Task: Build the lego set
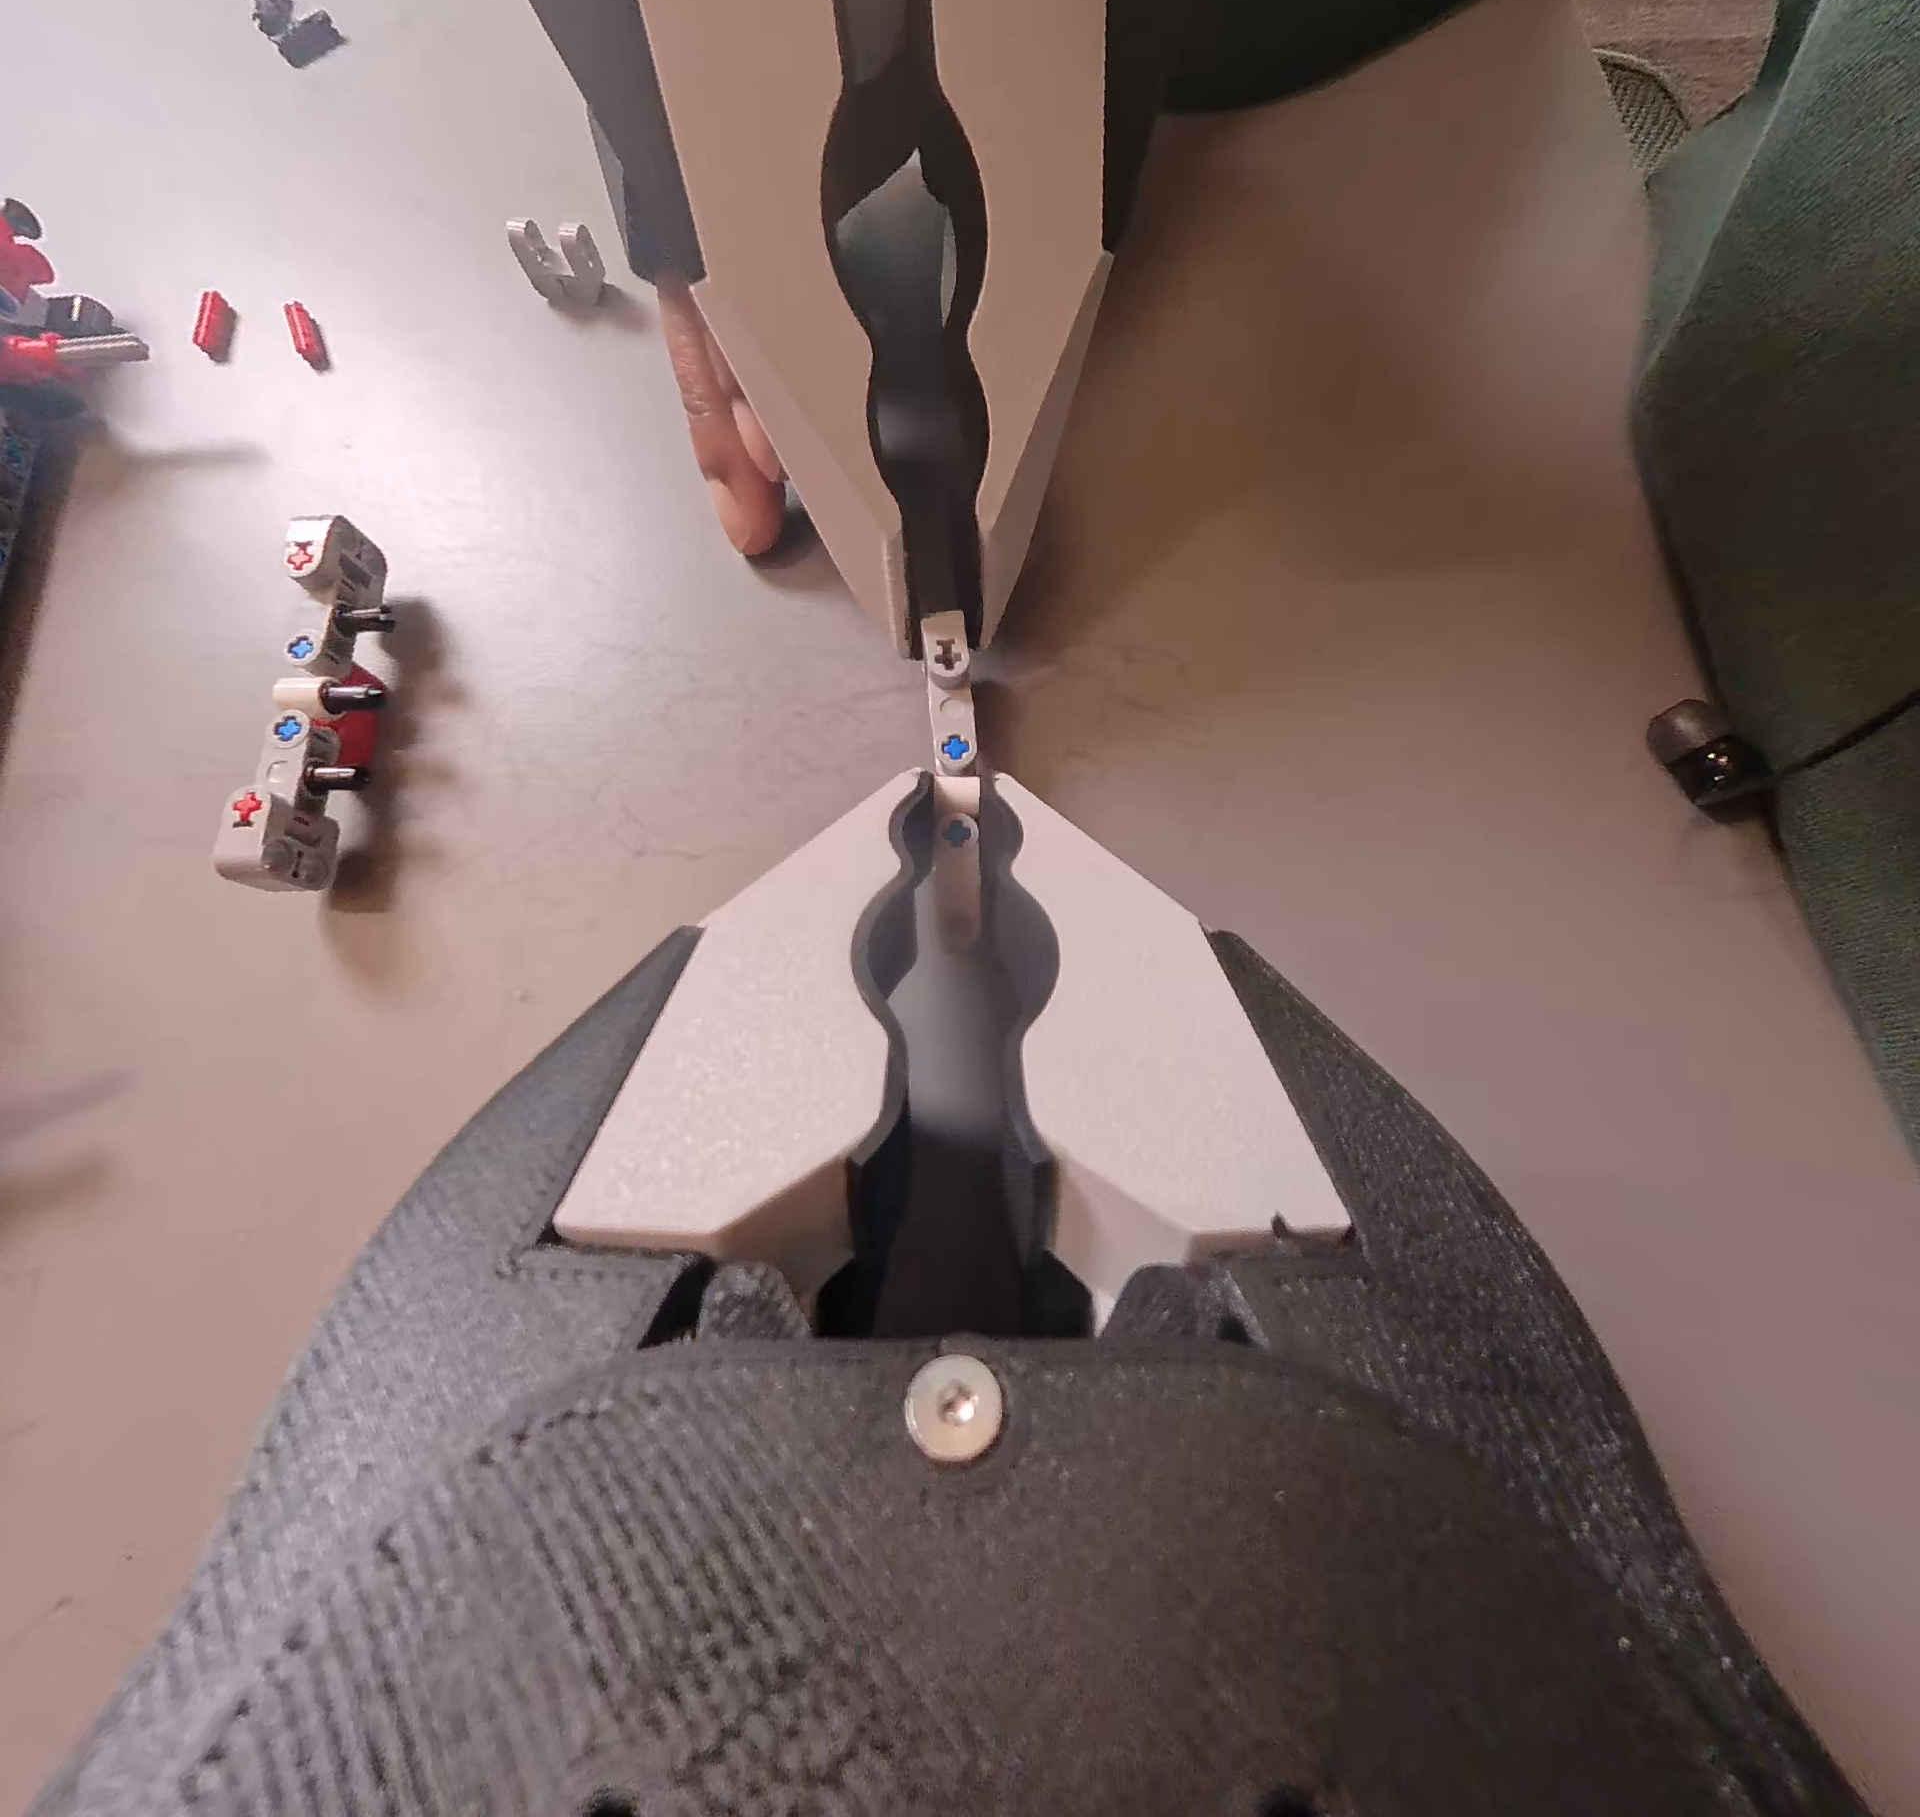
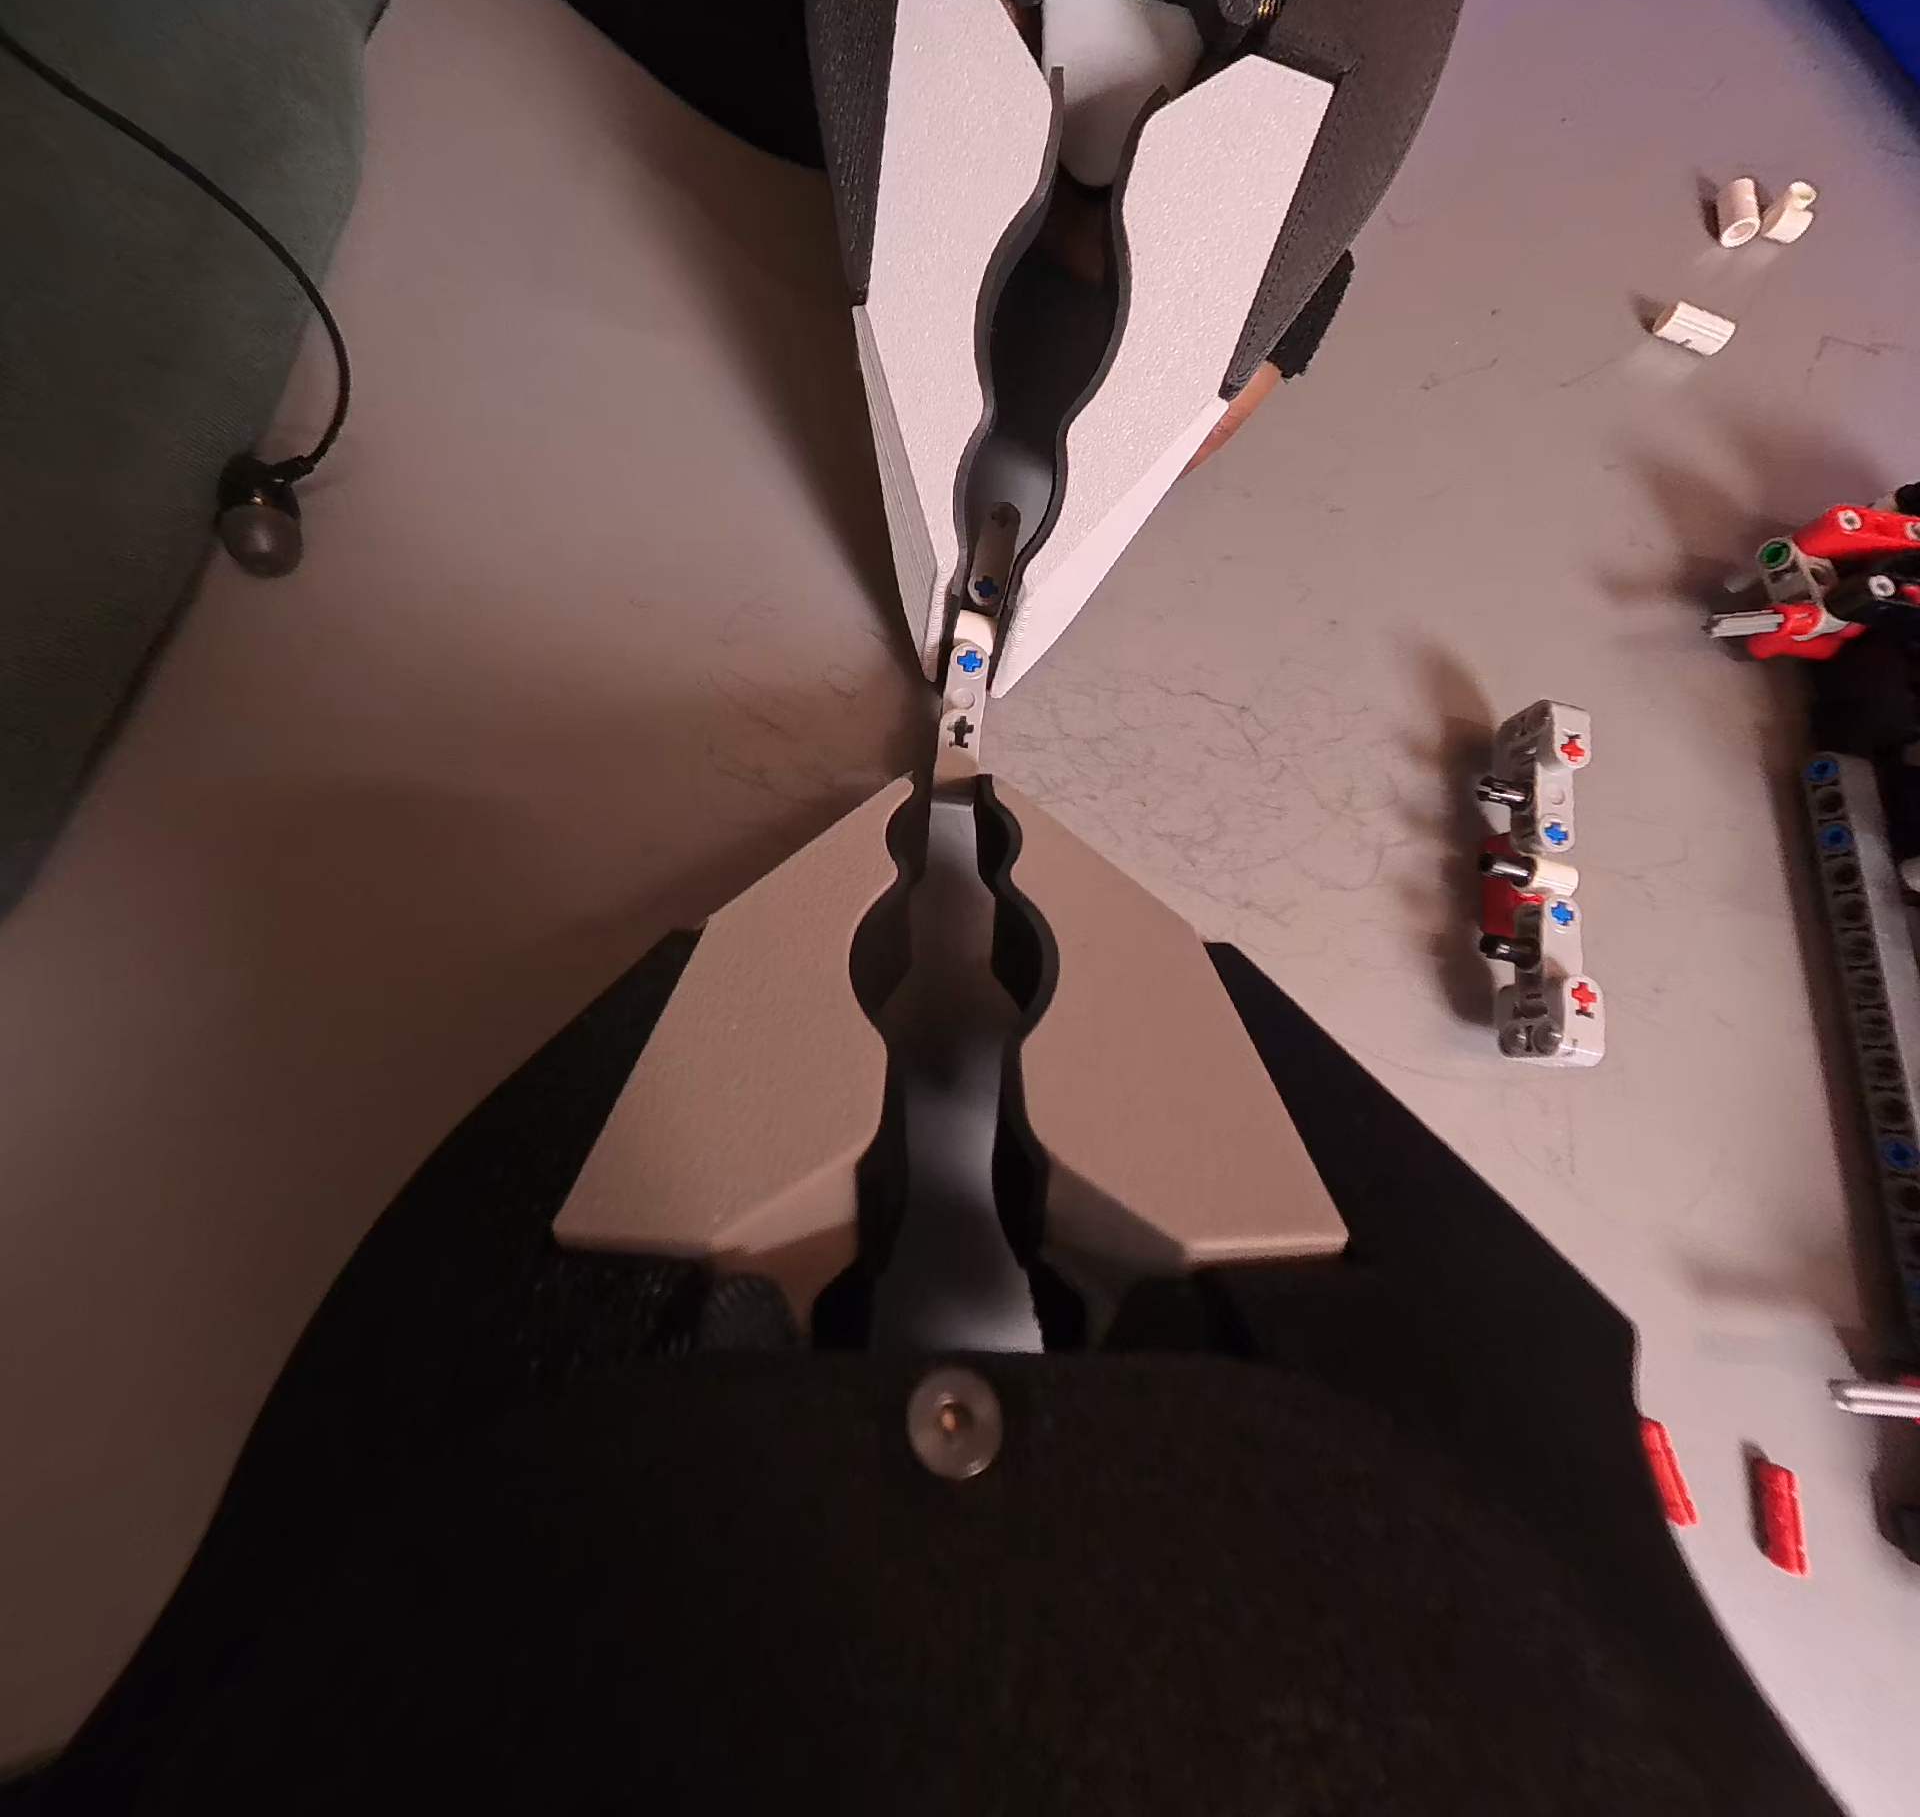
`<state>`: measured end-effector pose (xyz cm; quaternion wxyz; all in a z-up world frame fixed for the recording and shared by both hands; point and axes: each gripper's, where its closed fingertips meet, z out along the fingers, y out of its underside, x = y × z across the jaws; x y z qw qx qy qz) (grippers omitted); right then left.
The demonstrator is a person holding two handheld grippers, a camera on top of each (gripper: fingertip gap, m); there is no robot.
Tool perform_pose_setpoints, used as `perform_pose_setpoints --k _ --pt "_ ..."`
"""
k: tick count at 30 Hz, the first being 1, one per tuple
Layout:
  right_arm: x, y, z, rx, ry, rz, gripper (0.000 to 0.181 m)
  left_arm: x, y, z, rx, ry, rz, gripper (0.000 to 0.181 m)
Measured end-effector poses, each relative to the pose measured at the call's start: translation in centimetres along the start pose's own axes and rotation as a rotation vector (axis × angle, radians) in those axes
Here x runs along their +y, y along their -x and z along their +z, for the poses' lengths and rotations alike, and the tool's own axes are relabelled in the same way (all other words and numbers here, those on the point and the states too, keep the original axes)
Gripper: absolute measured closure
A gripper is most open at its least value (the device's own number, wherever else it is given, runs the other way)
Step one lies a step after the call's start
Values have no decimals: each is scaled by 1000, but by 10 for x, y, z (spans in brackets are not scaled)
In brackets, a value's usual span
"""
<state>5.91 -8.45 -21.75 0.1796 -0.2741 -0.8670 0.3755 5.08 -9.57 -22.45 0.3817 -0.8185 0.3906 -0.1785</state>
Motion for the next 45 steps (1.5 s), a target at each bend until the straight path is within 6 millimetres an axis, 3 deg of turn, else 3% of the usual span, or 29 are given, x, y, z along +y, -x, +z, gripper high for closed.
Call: perform_pose_setpoints --k 34,45 --pt "0 1 0 -12 6 23 171 1 -1 0 2 1 -10 175" --pt "-6 -1 -12 -23 -35 46 160 1 1 -1 0 1 -23 173"
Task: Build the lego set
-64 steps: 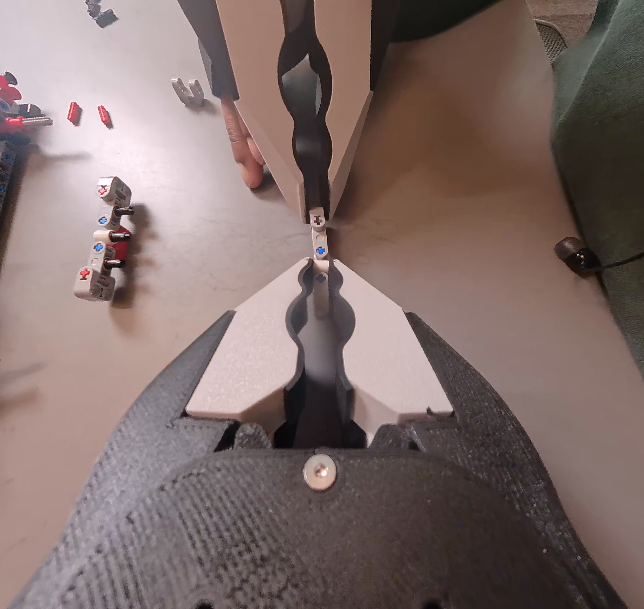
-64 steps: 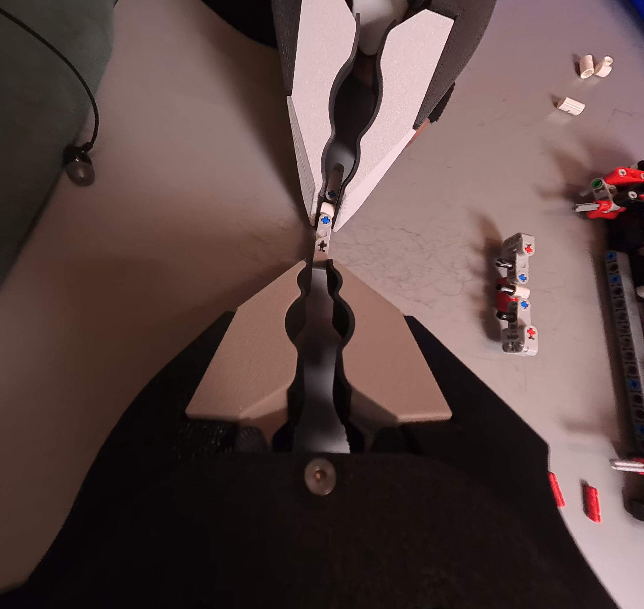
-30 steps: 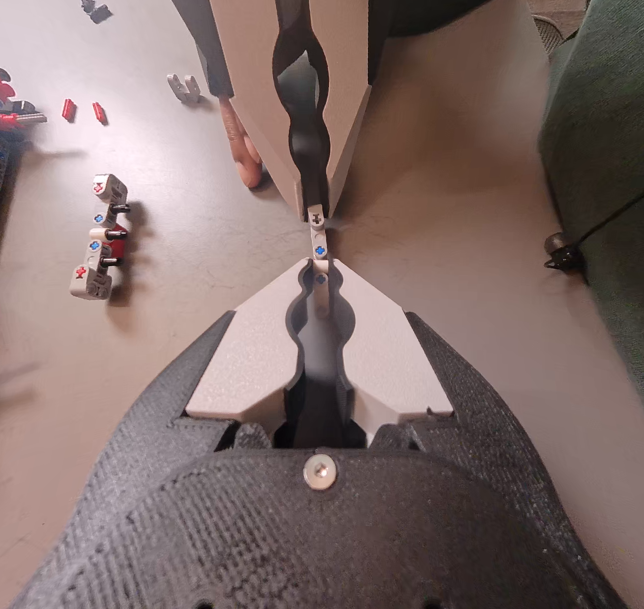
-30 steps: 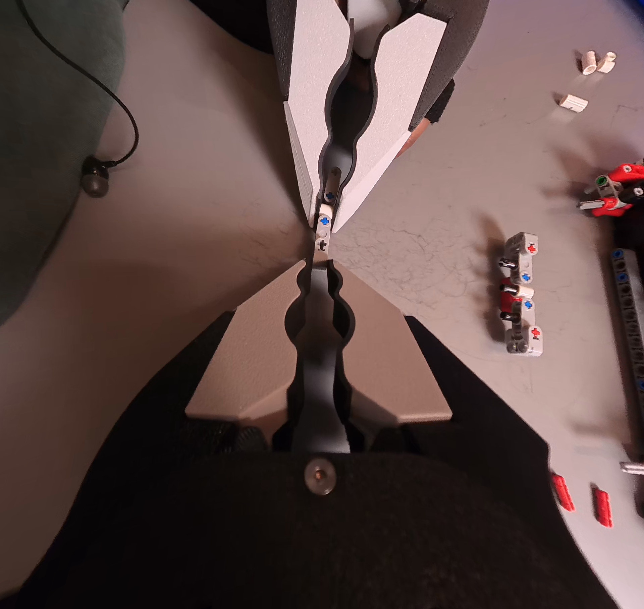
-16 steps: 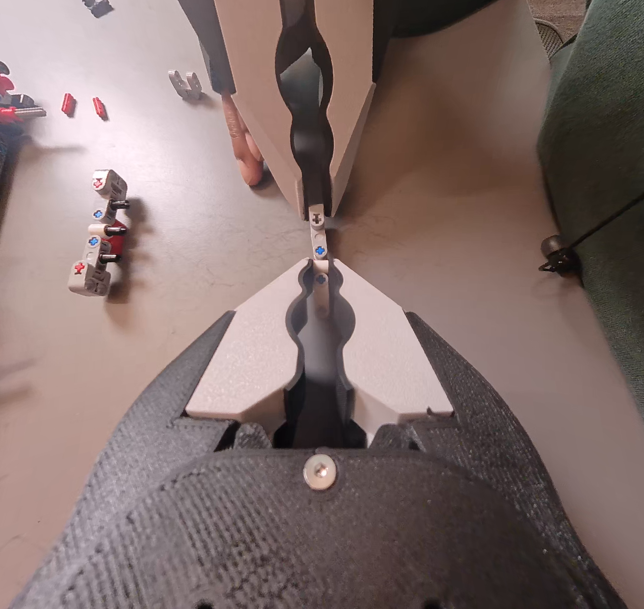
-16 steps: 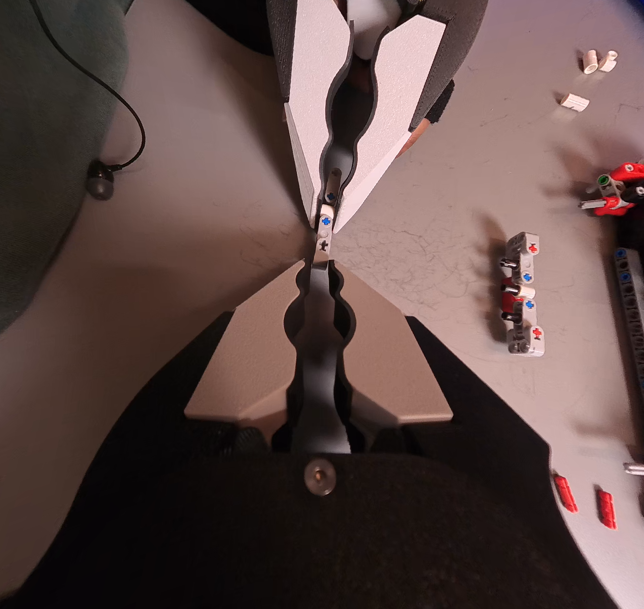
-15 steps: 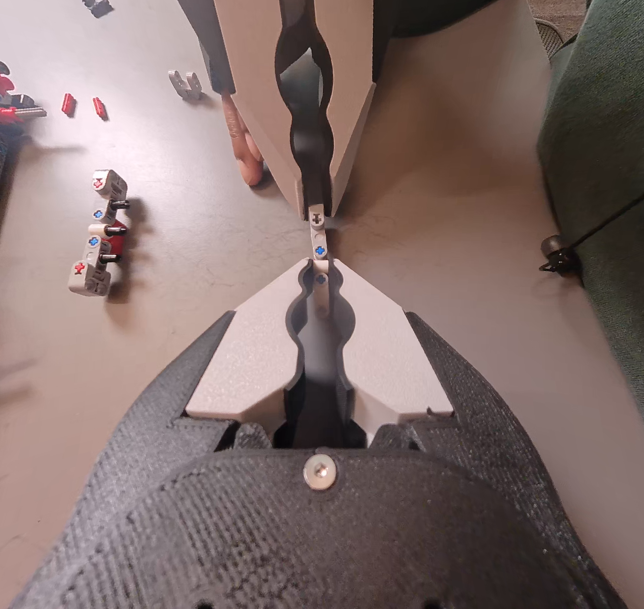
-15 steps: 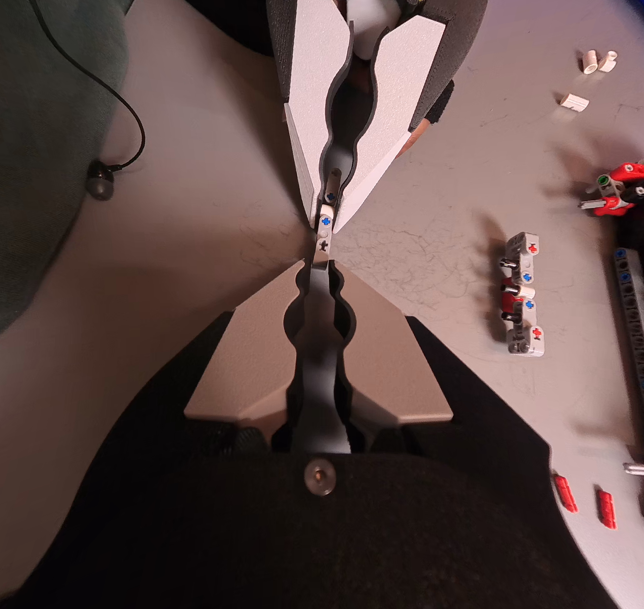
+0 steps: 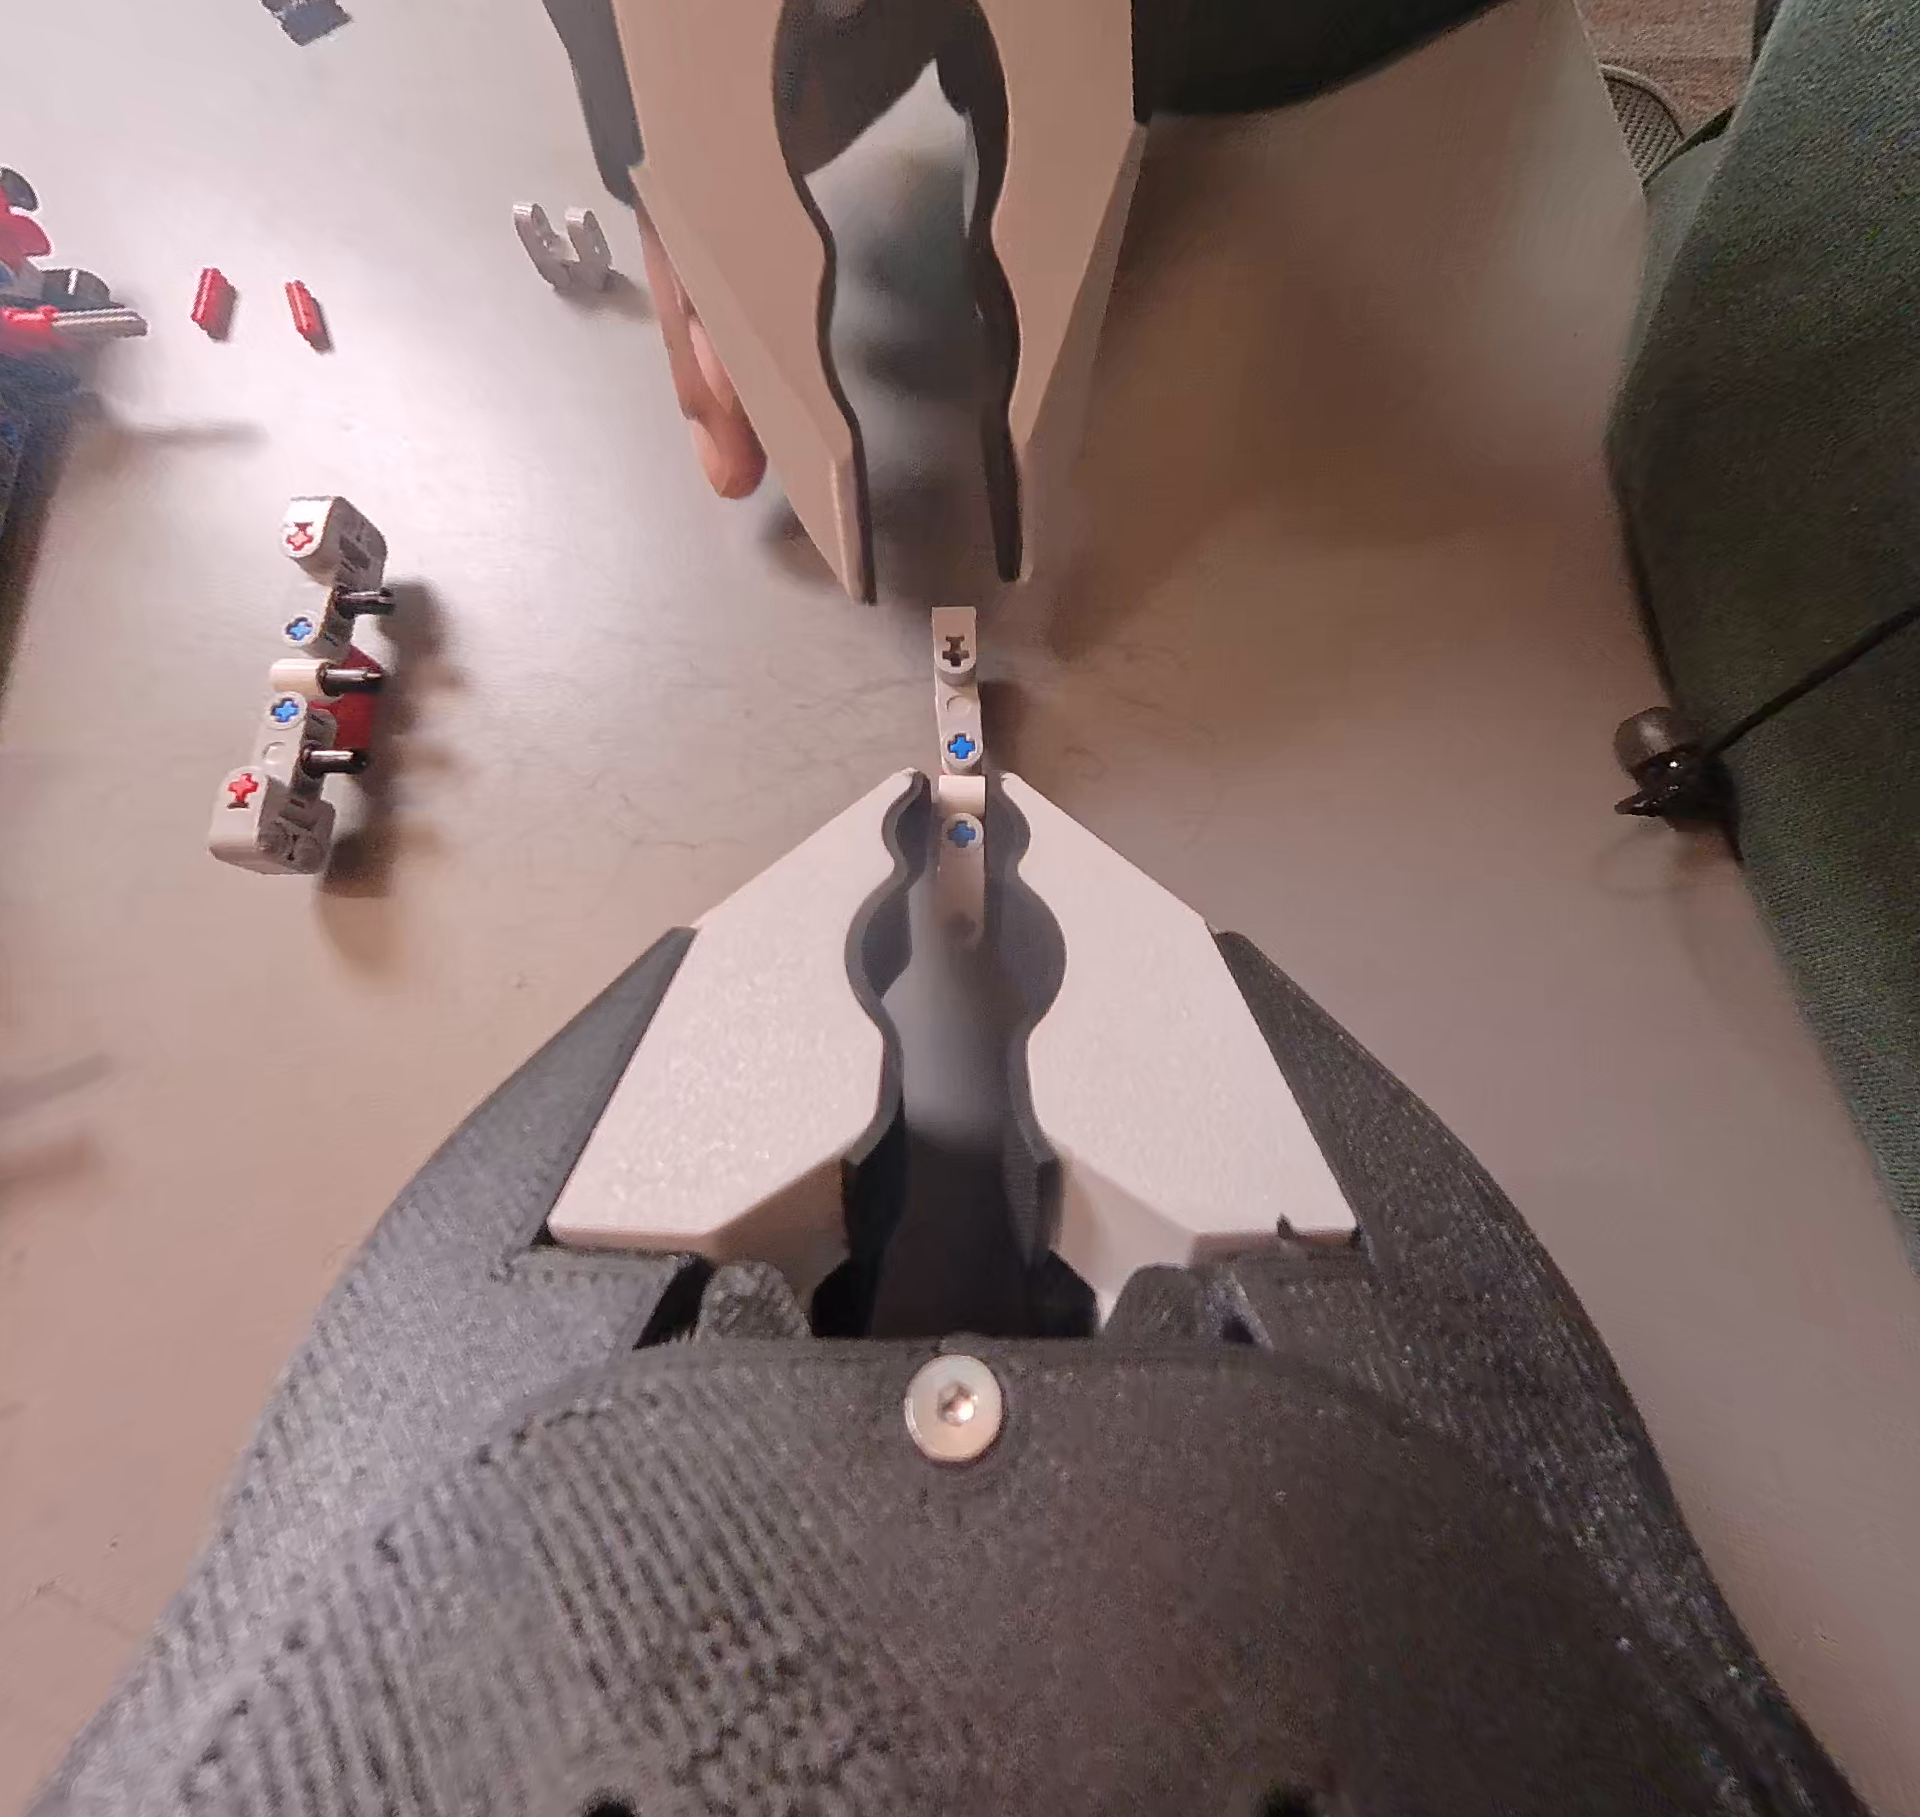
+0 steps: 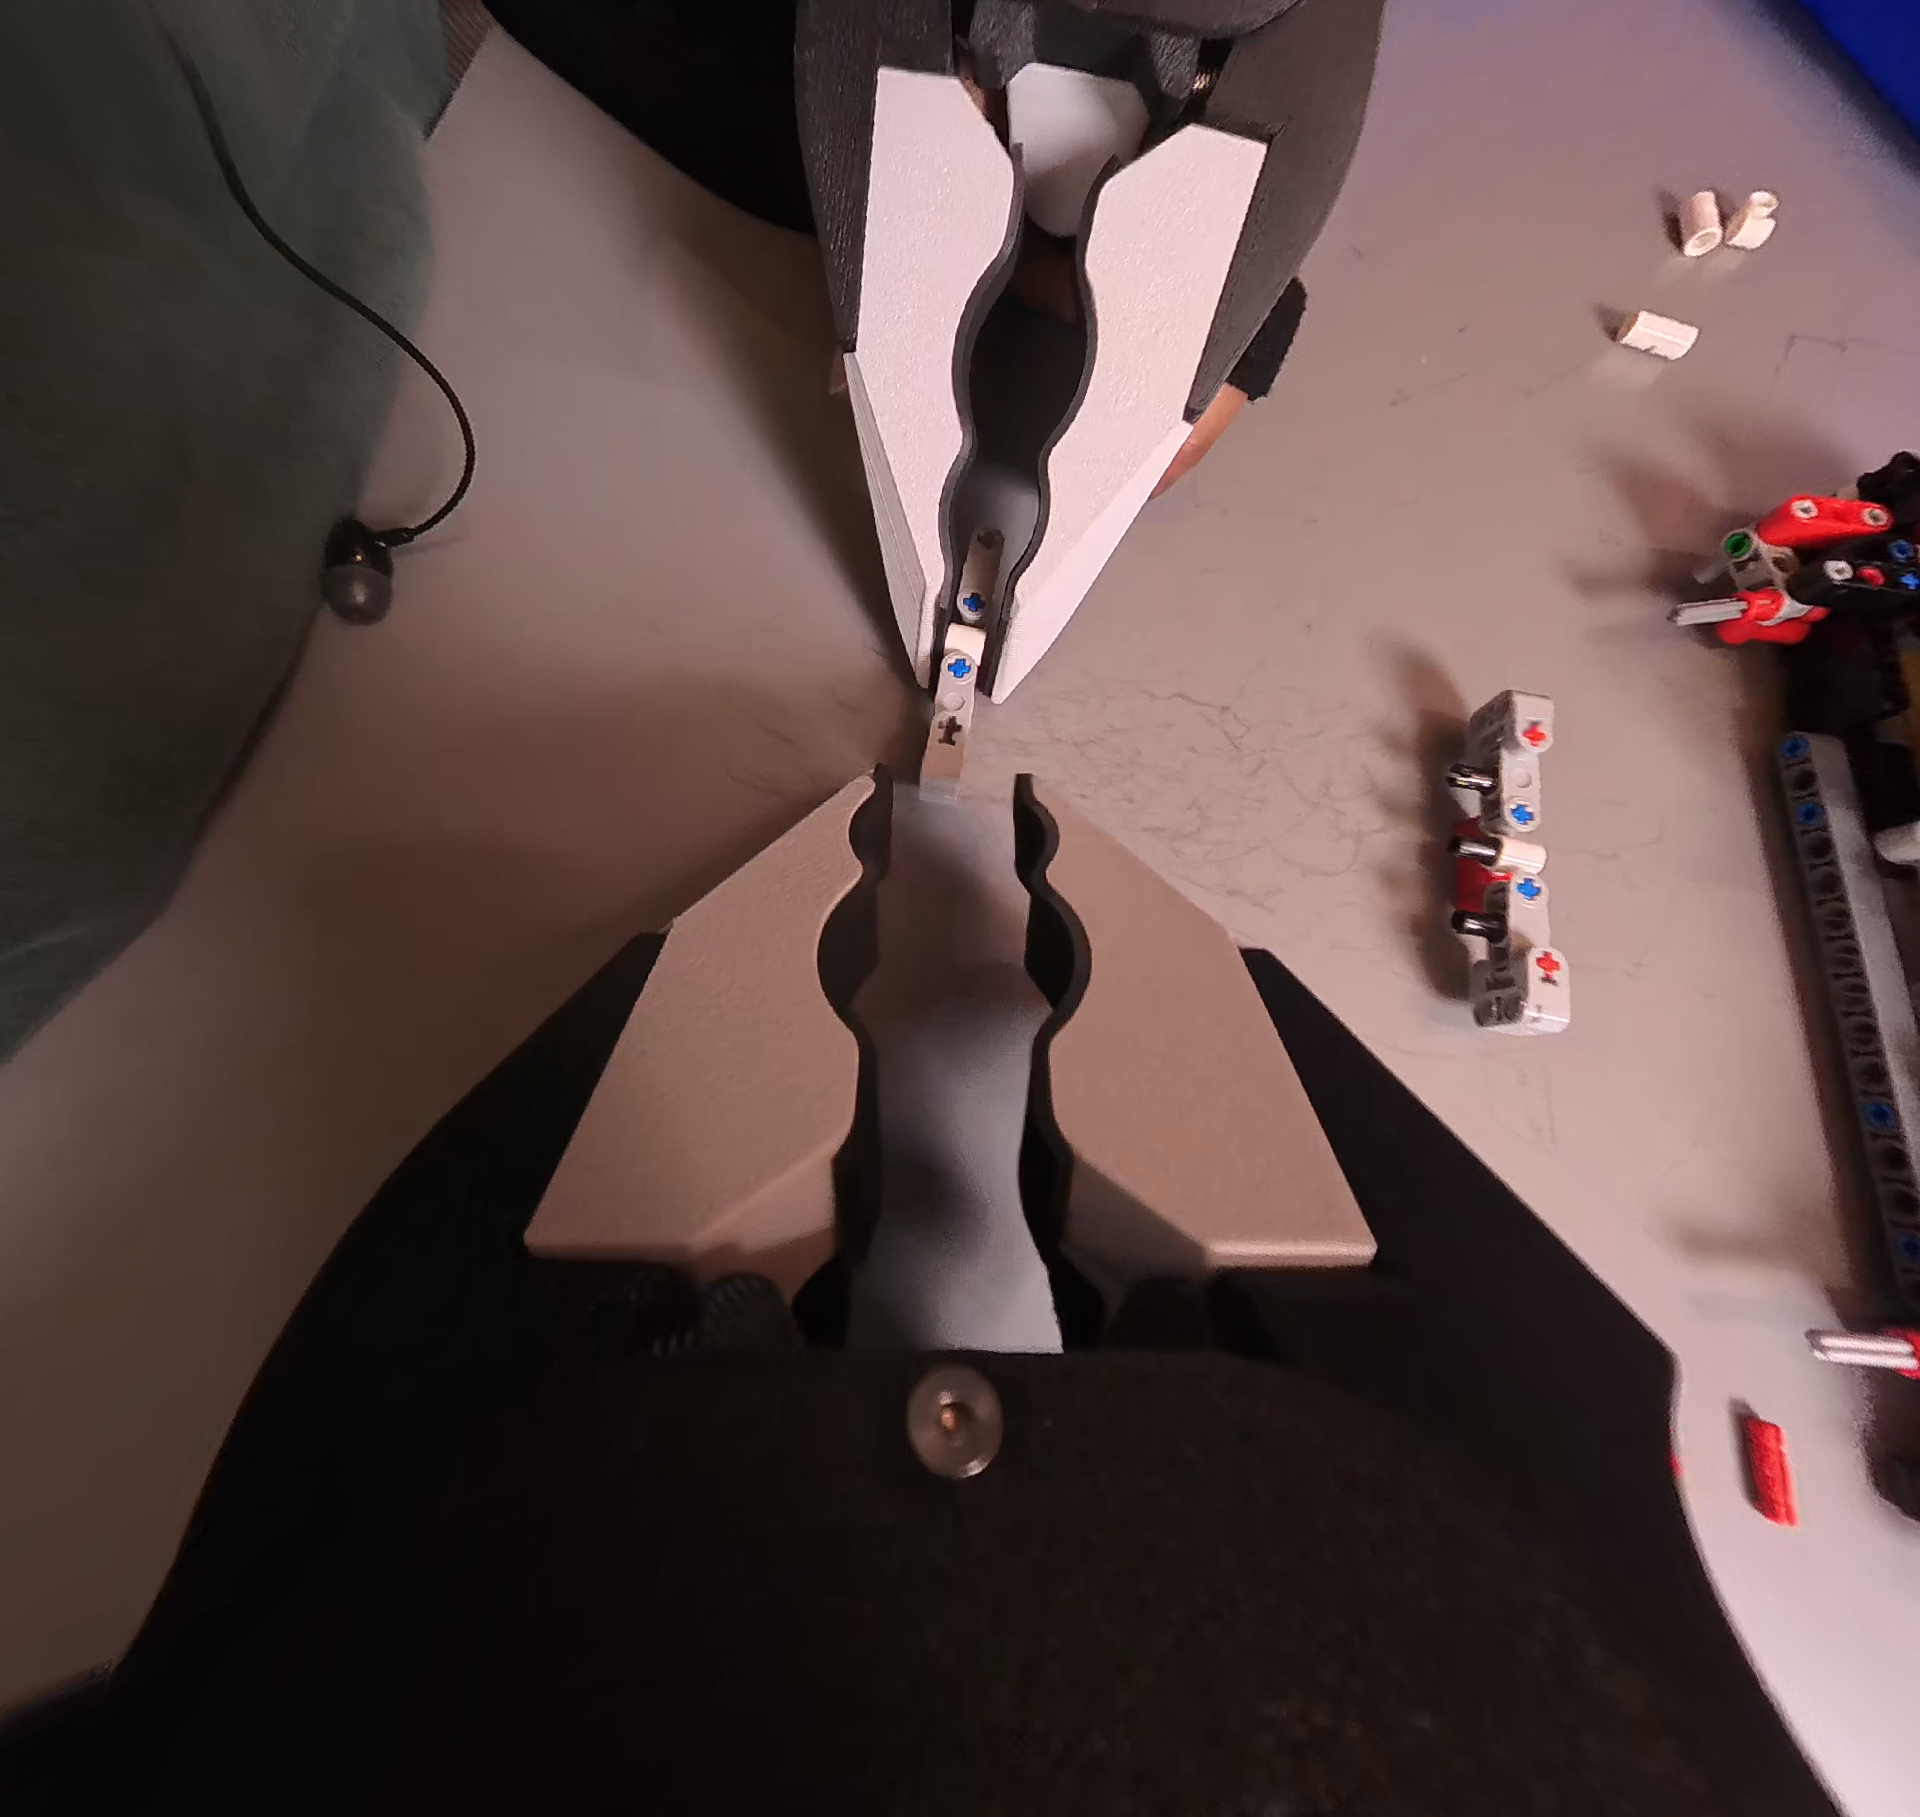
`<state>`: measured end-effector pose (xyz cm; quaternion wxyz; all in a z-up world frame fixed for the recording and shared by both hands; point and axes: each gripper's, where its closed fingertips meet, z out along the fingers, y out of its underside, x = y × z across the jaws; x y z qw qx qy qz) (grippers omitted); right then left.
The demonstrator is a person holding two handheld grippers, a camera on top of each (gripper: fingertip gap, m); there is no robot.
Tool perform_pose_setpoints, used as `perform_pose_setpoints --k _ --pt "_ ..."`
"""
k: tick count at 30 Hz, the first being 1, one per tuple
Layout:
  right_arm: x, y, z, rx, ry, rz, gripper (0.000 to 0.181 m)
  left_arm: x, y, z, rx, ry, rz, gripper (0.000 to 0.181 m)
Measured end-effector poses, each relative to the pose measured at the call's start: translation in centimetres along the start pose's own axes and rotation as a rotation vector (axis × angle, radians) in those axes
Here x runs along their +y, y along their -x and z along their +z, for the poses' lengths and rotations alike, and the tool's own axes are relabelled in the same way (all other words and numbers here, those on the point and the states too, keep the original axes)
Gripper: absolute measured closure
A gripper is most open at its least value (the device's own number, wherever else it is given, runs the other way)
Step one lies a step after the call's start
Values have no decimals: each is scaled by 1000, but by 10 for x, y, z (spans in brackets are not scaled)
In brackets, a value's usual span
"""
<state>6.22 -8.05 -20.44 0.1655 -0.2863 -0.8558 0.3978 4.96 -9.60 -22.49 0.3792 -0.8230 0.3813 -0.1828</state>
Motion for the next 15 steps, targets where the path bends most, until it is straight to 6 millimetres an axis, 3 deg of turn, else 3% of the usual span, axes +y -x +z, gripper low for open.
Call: perform_pose_setpoints --k 8,11,15 --pt "-2 -22 -38 77 -42 48 159 0 -2 -1 24 -2 -18 164" --pt "13 -39 -66 168 7 75 159 0 -2 -4 37 -12 -40 161" --pt "52 -58 -107 281 91 189 160 -5 2 -12 50 -53 -83 158"
